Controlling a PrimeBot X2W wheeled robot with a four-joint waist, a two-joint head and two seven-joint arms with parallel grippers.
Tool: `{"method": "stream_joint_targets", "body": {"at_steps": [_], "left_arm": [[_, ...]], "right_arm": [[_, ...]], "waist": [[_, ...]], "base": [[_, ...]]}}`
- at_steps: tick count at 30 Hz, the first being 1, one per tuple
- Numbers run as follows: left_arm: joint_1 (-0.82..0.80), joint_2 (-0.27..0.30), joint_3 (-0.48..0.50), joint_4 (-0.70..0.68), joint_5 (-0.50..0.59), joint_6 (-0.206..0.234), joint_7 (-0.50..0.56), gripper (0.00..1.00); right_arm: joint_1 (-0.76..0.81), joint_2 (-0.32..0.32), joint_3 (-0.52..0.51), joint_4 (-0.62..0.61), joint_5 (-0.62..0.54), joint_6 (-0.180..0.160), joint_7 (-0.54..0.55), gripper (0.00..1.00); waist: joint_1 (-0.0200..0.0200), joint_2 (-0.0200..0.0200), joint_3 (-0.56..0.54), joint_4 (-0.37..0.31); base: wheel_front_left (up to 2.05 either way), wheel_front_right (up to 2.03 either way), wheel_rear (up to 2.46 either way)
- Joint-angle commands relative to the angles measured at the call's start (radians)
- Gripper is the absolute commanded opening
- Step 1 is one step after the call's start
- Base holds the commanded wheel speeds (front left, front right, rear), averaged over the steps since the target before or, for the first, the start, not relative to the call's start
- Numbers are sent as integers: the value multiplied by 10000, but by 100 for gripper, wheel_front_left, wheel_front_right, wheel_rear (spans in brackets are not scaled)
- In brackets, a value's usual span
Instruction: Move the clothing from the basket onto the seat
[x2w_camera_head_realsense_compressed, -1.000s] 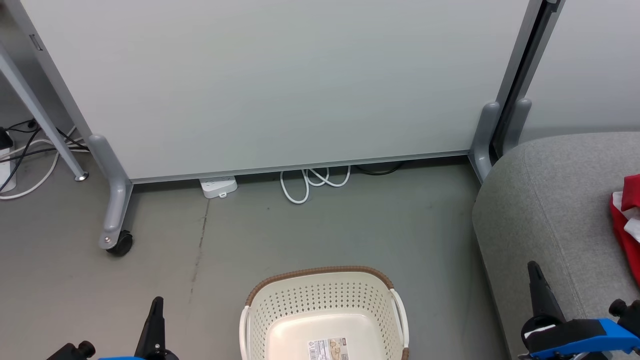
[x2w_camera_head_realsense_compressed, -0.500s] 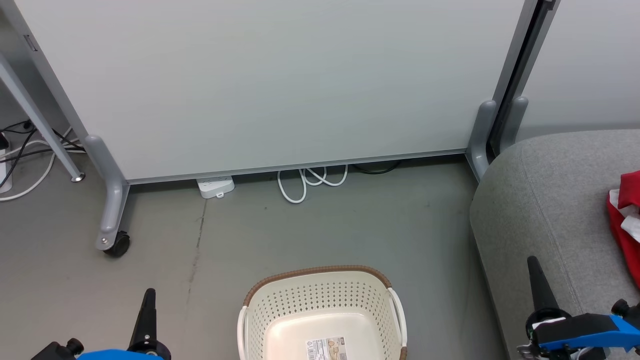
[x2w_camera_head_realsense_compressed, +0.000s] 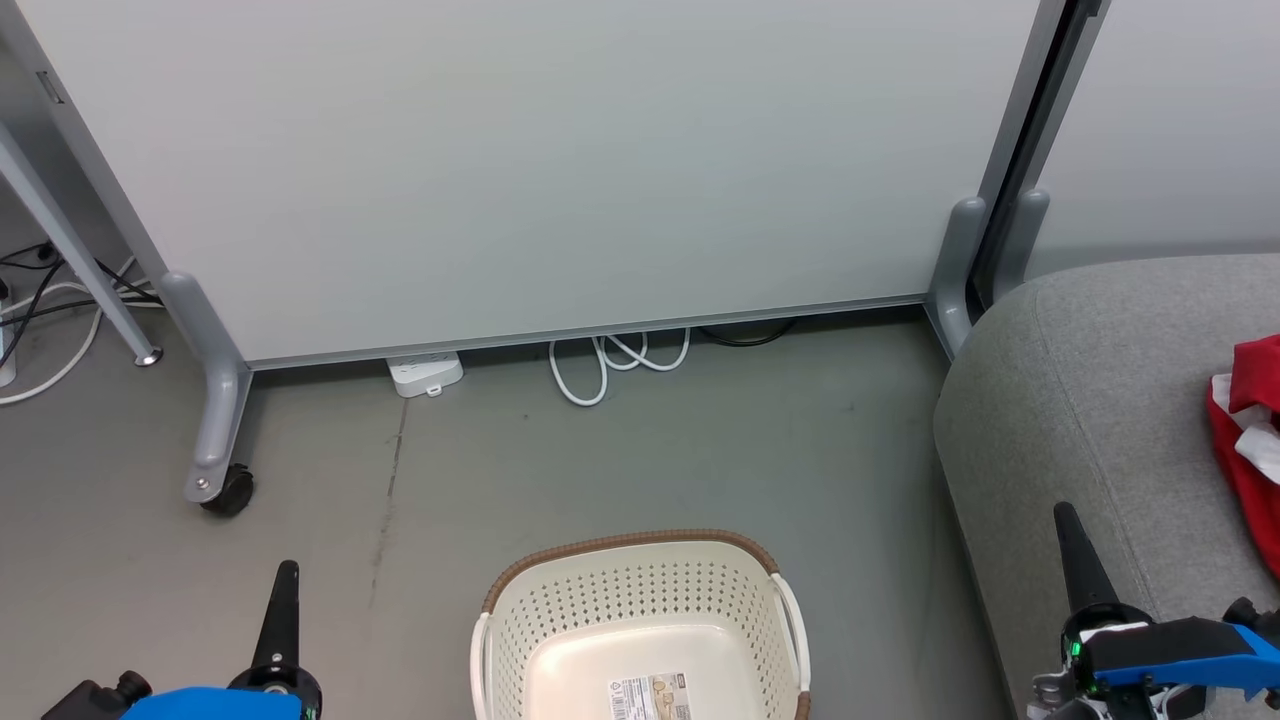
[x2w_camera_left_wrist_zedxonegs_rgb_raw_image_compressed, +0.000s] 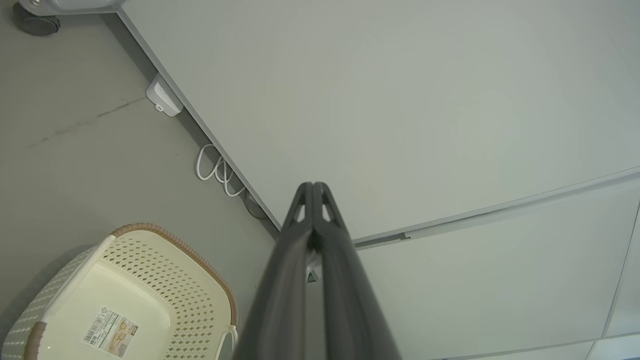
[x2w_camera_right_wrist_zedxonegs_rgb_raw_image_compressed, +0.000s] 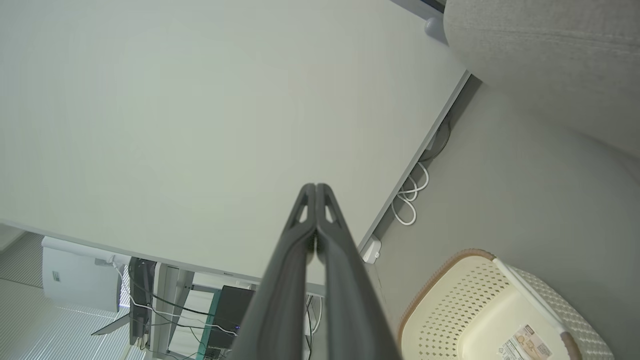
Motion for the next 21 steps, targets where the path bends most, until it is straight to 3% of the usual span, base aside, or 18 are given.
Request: {"method": "stream_joint_targets", "body": {"at_steps": [1,21], "left_arm": [[-231,50,118,-122,-271,-37,80,0],[-381,15,439,-307,-1935,-48,552,0]], "right_arm": [[-238,-46,13,-35,353,1,72,0],[-459,-53,25,150,2350,1,284,0]], "waist": [[-1,0,3,-11],[-1,0,35,-124]], "base": [[0,0,0],[0,0,0]]}}
